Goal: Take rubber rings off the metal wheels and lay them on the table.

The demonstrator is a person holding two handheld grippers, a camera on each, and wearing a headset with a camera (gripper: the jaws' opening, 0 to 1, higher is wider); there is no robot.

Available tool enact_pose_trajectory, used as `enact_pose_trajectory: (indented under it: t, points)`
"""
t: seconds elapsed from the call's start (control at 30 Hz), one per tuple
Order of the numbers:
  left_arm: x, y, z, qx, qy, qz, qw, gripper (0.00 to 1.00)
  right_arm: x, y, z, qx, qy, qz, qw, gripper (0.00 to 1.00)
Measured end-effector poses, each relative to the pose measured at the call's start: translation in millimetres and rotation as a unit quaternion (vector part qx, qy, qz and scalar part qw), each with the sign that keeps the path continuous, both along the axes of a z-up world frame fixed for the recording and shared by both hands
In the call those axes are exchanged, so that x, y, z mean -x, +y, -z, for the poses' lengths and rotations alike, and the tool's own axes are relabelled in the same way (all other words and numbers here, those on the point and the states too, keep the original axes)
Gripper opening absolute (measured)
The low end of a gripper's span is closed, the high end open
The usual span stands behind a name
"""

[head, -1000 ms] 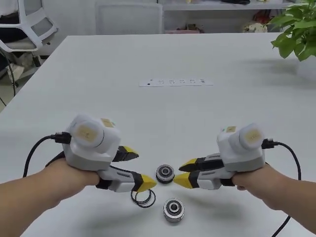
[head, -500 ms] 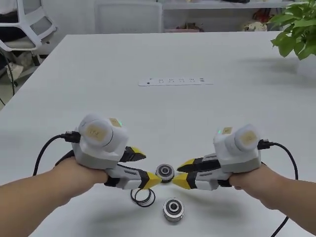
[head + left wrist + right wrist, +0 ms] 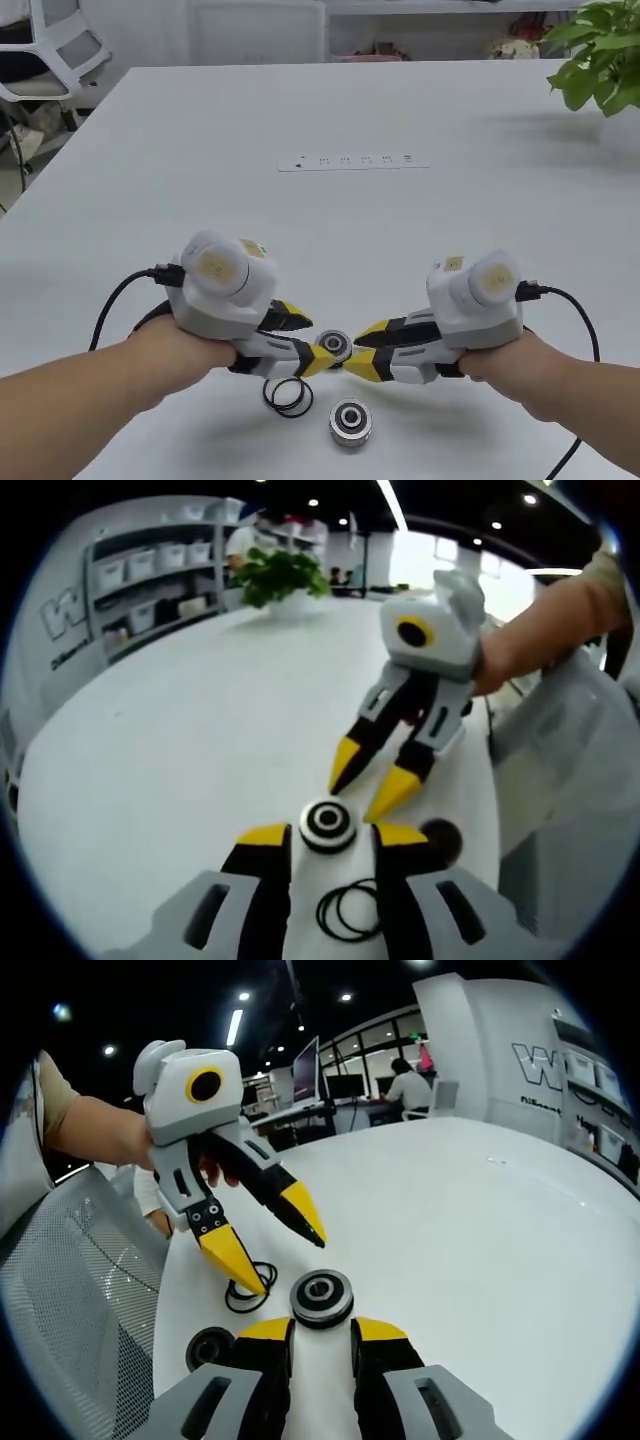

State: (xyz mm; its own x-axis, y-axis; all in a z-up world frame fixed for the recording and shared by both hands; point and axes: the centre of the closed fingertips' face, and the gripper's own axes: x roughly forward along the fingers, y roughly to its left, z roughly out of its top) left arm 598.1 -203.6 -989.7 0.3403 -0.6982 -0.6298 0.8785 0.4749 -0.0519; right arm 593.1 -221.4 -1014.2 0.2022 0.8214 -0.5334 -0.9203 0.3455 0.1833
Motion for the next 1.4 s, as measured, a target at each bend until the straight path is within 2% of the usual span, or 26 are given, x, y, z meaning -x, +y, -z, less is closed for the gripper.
enact_pose_trajectory:
  t: [0.6, 0.73, 1.0, 1.1, 1.17, 1.4]
  points:
    - [-4.6, -11.6, 9.8, -0.021, -0.003, 0.018, 0.9996, 0.21, 3.4, 2.3, -1.4, -0.004, 0.0, -0.003, 1.0, 0.21]
    - [-4.9, -11.7, 13.5, -0.032, -0.006, 0.022, 0.9992, 0.19, 3.0, 1.5, -0.9, -0.004, 0.001, -0.002, 1.0, 0.21]
    - [-8.4, -12.2, 14.0, -0.024, -0.004, 0.012, 0.9996, 0.15, 2.2, 1.9, -0.4, -0.005, 0.002, -0.001, 1.0, 0.21]
    - [-8.4, -12.0, 14.0, -0.022, -0.01, 0.014, 0.9996, 0.14, 2.3, 2.5, 0.0, -0.005, 0.002, 0.0, 1.0, 0.21]
    - [-6.9, -12.5, 14.1, -0.028, -0.021, 0.02, 0.9992, 0.14, 2.6, 3.1, 0.8, -0.004, 0.003, -0.001, 1.0, 0.21]
    - [-6.8, -11.8, 13.3, -0.025, -0.017, 0.006, 0.9995, 0.14, -0.7, 4.2, 0.5, -0.002, -0.004, 0.005, 1.0, 0.21]
